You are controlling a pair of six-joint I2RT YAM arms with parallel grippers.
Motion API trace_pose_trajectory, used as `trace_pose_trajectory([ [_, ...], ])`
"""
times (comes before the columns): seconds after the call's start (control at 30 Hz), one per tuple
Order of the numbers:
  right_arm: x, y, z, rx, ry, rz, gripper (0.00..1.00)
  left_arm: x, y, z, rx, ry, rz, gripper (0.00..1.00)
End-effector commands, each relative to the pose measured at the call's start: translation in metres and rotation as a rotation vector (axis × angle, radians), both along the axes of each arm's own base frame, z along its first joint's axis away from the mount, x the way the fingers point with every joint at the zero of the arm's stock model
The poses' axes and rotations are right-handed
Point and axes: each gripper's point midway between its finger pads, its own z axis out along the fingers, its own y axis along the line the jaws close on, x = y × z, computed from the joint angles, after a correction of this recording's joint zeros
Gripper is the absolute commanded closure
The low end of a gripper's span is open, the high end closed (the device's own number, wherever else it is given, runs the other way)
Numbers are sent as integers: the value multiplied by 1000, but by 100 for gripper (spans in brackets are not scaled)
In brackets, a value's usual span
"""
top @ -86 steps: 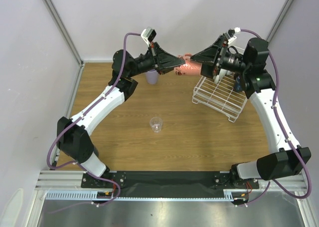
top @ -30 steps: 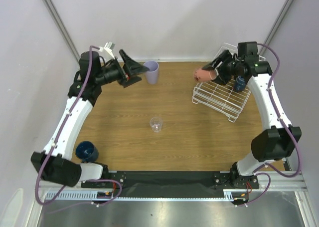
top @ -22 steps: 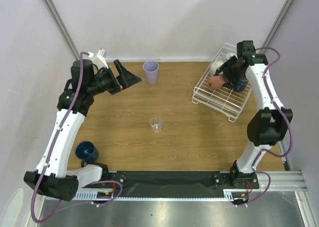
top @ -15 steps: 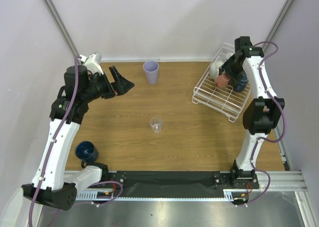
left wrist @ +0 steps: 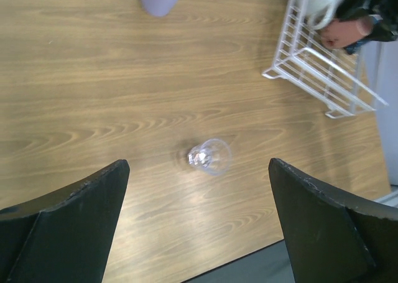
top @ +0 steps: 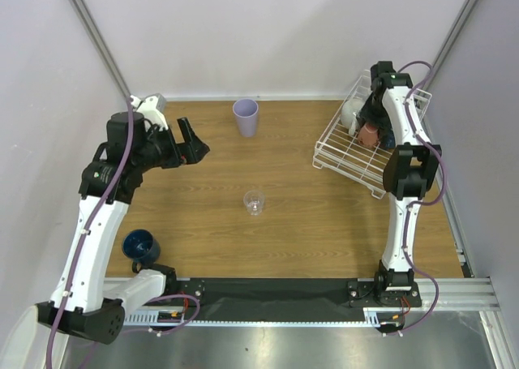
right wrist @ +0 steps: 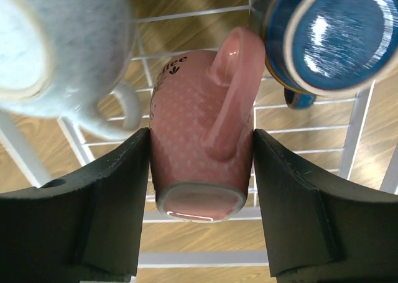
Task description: Load the cups into the dish rack
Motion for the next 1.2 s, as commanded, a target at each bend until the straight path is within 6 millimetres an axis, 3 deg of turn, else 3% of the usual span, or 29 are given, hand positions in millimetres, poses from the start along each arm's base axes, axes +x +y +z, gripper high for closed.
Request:
trace_pose_trajectory([
  [0.0,14,-13,13,-73,-50,14,100,1,18,0,72,9,64,0],
  [0.03,13,-27,9,-74,-42,-13,100,1,21,-3,81,25,84,0],
  [0.1,15,-30,0,-74,-27,-6,100,-2,28,-10,107,60,119,0],
  [0.2,22,-35,5,-90,-58,-4,99,-6,36,-15,137,91,144,0],
  [0.3,25,-32,1,-58,-56,5,88,-12,43,-27,169,156,171,0],
  [0.43,25,-28,-5,-38,-44,21,66,-19,45,-40,176,229,193,1],
  [0.5,25,-26,-6,-31,-40,35,55,-20,56,-43,205,246,250,0],
  [0.53,25,-26,-5,-32,-40,38,45,-21,58,-44,211,251,262,0],
  [0.6,24,-23,-3,-27,-43,43,36,-24,63,-47,228,266,291,0],
  [0.7,23,-20,6,-34,-58,56,20,-29,71,-55,244,309,344,0],
  [0.93,19,-20,23,-53,-78,73,6,-37,84,-66,279,385,439,0],
  [1.17,2,-19,87,-105,-159,96,0,-48,96,-80,323,460,513,0],
])
